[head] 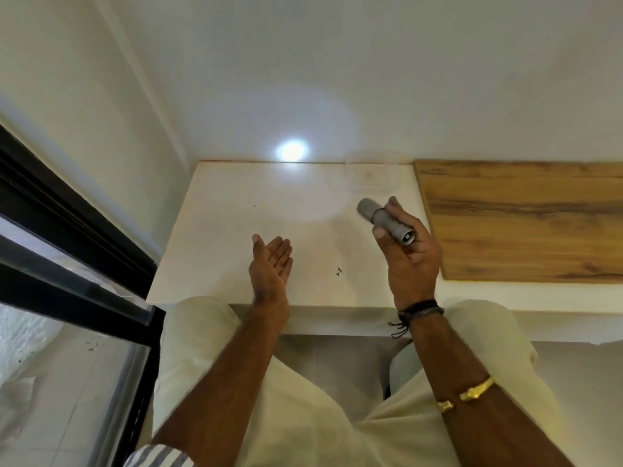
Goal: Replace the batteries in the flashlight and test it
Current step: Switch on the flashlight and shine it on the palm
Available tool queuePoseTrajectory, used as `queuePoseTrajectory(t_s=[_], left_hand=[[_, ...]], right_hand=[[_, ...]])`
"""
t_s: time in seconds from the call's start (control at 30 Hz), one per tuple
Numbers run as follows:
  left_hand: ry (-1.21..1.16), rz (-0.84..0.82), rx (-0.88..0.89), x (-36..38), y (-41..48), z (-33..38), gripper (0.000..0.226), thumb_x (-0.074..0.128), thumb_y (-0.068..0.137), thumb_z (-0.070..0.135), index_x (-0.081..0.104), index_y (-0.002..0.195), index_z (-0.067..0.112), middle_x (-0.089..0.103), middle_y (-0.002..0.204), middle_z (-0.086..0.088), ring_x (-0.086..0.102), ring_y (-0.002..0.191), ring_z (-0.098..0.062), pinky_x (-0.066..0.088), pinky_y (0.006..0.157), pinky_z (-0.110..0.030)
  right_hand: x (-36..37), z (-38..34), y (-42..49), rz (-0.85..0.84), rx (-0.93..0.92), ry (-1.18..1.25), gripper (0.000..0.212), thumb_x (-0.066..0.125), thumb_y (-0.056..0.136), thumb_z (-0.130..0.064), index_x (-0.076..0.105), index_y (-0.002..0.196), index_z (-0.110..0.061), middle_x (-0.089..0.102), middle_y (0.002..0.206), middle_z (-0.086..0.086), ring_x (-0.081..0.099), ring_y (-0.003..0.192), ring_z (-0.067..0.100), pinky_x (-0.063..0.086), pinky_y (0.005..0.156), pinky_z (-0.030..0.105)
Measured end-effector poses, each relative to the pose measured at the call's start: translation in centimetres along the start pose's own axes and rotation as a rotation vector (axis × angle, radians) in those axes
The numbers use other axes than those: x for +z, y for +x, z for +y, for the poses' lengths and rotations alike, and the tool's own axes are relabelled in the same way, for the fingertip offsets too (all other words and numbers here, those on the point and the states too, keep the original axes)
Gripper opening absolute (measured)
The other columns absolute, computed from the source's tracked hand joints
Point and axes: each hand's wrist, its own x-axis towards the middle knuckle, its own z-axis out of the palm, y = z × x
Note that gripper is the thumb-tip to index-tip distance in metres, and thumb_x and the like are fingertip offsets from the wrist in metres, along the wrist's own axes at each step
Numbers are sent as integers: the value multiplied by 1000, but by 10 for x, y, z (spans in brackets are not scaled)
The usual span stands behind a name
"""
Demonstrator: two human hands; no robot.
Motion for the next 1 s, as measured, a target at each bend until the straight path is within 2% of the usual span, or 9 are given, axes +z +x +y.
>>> queuePoseTrajectory(t_s=[0.07, 0.2, 0.3, 0.37, 0.43, 0.53, 0.7, 0.83, 1.0], left_hand=[[-19, 4, -7, -1, 0, 1, 70, 30, 101, 61, 55, 137, 7, 65, 131, -8, 61, 122, -21, 44, 109, -36], [-45, 6, -16, -3, 2, 3, 71, 30, 100, 61, 54, 136, 5, 65, 132, -10, 61, 121, -21, 41, 112, -37], [-23, 12, -10, -2, 0, 2, 71, 29, 100, 63, 56, 135, 7, 67, 128, -8, 62, 120, -21, 42, 111, -38], [-15, 14, -8, -1, 0, 2, 71, 29, 100, 63, 56, 136, 7, 67, 129, -8, 62, 121, -22, 42, 111, -39], [-12, 4, -14, 0, -1, 2, 72, 27, 100, 63, 55, 137, 7, 66, 131, -8, 61, 122, -23, 42, 112, -40], [-51, -34, -46, 2, -3, 3, 74, 26, 99, 64, 54, 138, 8, 64, 133, -9, 59, 125, -26, 40, 113, -40], [-213, -190, -138, 2, -9, 5, 80, 22, 98, 65, 42, 147, 6, 46, 151, -12, 43, 140, -28, 28, 120, -41], [-298, -262, -218, 7, -14, 11, 83, 25, 95, 67, 32, 152, 7, 30, 160, -13, 25, 149, -27, 17, 123, -41], [-295, -282, -259, 10, -20, 13, 90, 30, 92, 71, 27, 153, 5, 27, 161, -14, 20, 151, -27, 14, 124, -41]], right_hand=[[-2, 1, 1, -24, 71, 25, 31, 74, 91, -8, 66, 121, -3, 70, 124, 13, 67, 119, 29, 57, 94, 53], [-1, 3, -4, 34, 169, -175, 17, 71, 93, -16, 67, 109, -12, 72, 100, 7, 73, 95, 32, 64, 71, 45], [0, 2, -7, 98, 74, -339, 12, 69, 93, -15, 66, 105, -17, 71, 93, 0, 70, 86, 21, 60, 75, 46], [0, 1, -6, 99, 11, -314, 16, 69, 93, -11, 68, 108, -14, 72, 102, -1, 69, 95, 14, 59, 84, 41], [0, 0, -5, 68, -43, -223, 22, 70, 93, -6, 69, 115, -7, 71, 119, 0, 67, 114, 12, 56, 98, 34], [1, -2, -4, 73, -7, -31, 27, 70, 92, -3, 68, 118, -8, 67, 133, -2, 62, 127, 14, 51, 107, 38], [6, -4, -3, 165, 281, 373, 28, 68, 92, -10, 65, 119, -7, 70, 125, 8, 62, 126, 29, 44, 111, 57], [2, -2, -2, 108, 442, 683, 15, 54, 101, -11, 62, 114, -12, 70, 116, 13, 65, 120, 29, 44, 113, 52], [2, 4, -2, 114, 573, 935, 15, 50, 103, -24, 61, 111, -16, 69, 103, 8, 66, 110, 28, 47, 108, 50]])
